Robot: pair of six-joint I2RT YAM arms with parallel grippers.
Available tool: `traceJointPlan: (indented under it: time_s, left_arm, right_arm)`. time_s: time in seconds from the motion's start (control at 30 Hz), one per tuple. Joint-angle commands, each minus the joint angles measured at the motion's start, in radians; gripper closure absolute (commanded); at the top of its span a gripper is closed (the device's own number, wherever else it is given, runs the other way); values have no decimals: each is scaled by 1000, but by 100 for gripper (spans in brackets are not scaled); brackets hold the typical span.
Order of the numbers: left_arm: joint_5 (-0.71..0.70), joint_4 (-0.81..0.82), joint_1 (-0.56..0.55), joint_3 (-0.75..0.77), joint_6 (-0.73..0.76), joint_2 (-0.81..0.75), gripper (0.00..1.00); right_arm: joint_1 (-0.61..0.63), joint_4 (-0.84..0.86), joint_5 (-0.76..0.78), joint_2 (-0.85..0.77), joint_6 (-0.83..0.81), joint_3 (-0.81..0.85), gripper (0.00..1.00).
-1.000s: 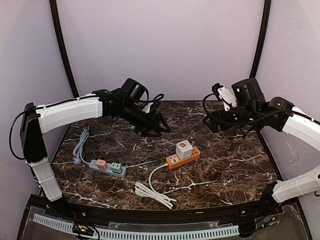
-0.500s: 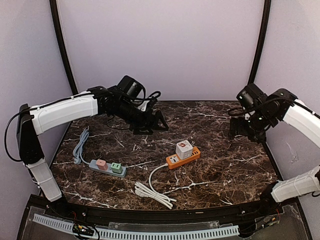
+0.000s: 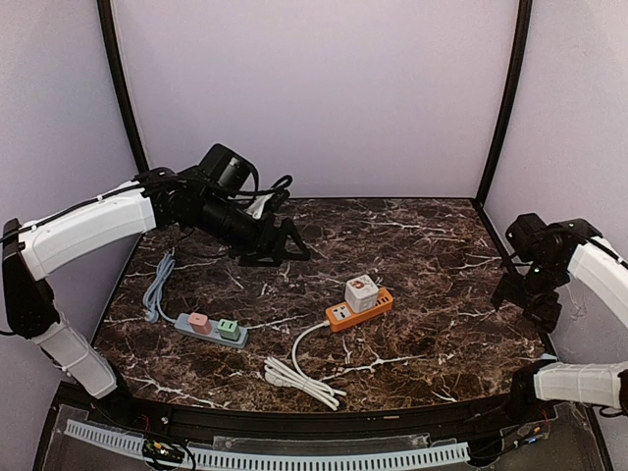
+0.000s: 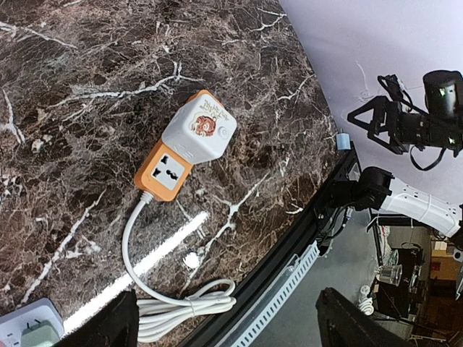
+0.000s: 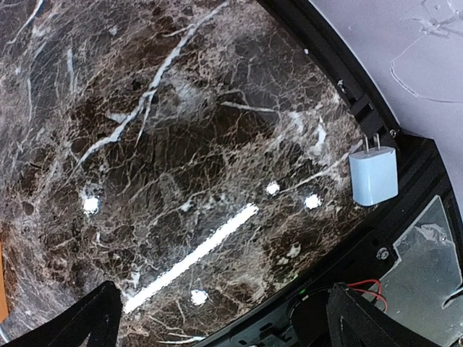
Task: Insert the plug
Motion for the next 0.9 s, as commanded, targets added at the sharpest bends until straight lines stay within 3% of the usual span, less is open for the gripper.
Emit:
traceJointPlan:
  time_s: [0.0,0.17,0.27,0.4,0.63,0.87]
  left_arm:
    - [37,-28,-5,-53,-10,-76,15]
    - [51,-47,-5,-40,6,-95,15]
    - [45,-74,-5,-17,18,-93,15]
    - [36,-80,-5,-2,21,-89,15]
    - [67,-59,-5,7,23,-66,16]
    - [101,-91,-5,70,57,-14,17]
  right_arm:
    - [-134,121,-25,14,-187,3,1]
    - [-386,256,-158,148,-406,44,1]
    - [-488,222,-198,217,-418,77,1]
    - [-543,129,-106,223,-385,77,1]
    - [-773,181,-142,212,-374,-43,2]
    - [-873,197,-33,209,-321,-50,1]
